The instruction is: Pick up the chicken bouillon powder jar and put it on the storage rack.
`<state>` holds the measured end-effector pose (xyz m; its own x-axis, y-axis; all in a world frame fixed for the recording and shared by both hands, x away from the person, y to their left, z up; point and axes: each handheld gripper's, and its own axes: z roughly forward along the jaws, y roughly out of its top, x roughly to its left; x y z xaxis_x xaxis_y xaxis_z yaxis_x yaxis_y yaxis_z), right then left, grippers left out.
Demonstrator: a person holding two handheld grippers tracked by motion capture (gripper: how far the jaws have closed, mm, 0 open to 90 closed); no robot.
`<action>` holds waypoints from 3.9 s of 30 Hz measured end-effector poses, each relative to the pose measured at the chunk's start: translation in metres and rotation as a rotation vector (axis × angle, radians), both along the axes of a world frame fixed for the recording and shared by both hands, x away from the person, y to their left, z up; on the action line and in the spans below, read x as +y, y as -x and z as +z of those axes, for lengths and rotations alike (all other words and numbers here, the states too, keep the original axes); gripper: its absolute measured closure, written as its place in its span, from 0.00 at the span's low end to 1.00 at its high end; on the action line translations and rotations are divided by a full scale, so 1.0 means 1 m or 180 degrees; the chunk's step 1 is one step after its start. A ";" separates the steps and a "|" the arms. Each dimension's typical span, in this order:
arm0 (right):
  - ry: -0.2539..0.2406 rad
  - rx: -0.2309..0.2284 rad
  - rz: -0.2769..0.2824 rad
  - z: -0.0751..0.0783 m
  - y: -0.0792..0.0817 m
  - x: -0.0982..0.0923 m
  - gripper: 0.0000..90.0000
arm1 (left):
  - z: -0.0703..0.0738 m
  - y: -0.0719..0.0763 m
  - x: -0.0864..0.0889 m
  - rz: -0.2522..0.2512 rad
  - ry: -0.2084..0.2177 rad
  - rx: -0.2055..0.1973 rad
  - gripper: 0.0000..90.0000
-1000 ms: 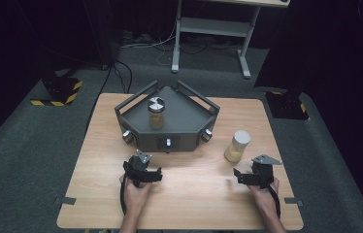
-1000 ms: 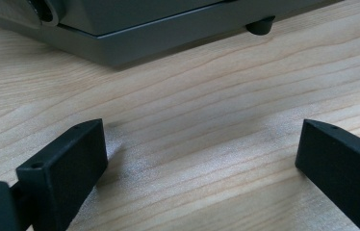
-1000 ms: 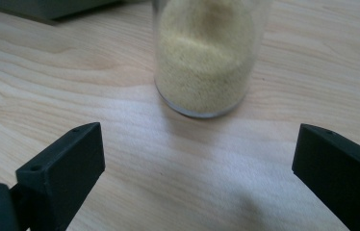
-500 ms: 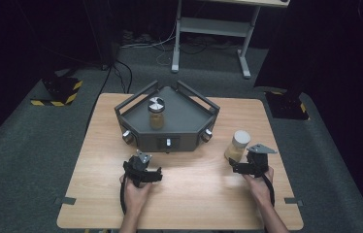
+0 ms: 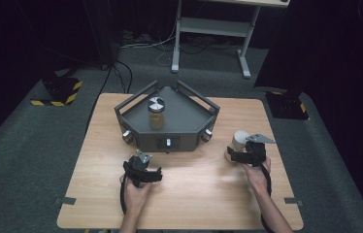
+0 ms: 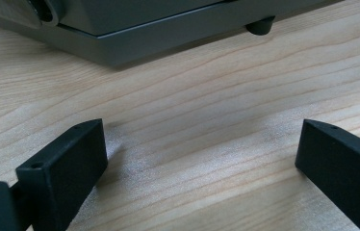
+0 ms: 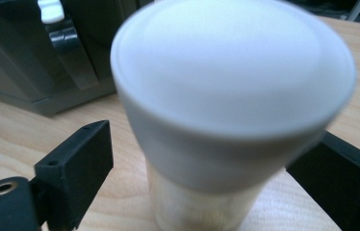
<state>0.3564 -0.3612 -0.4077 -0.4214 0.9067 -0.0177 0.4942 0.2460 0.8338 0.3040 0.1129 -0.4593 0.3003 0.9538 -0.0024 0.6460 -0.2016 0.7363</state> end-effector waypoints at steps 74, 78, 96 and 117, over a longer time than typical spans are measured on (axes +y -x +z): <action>-0.0159 -0.0225 0.0404 0.016 -0.008 -0.009 0.39 | 0.000 0.000 0.000 -0.0008 0.0000 0.0004 0.04; -0.0162 -0.0230 0.0480 0.024 -0.008 -0.008 0.39 | 0.000 0.000 0.000 -0.0007 0.0001 0.0003 0.04; -0.0285 -0.0200 0.0917 0.068 -0.014 -0.004 0.39 | 0.000 0.000 0.000 -0.0008 0.0000 0.0003 0.04; -0.0266 -0.0321 0.1321 0.114 -0.030 0.026 0.39 | 0.000 0.000 0.000 -0.0008 0.0000 0.0004 0.04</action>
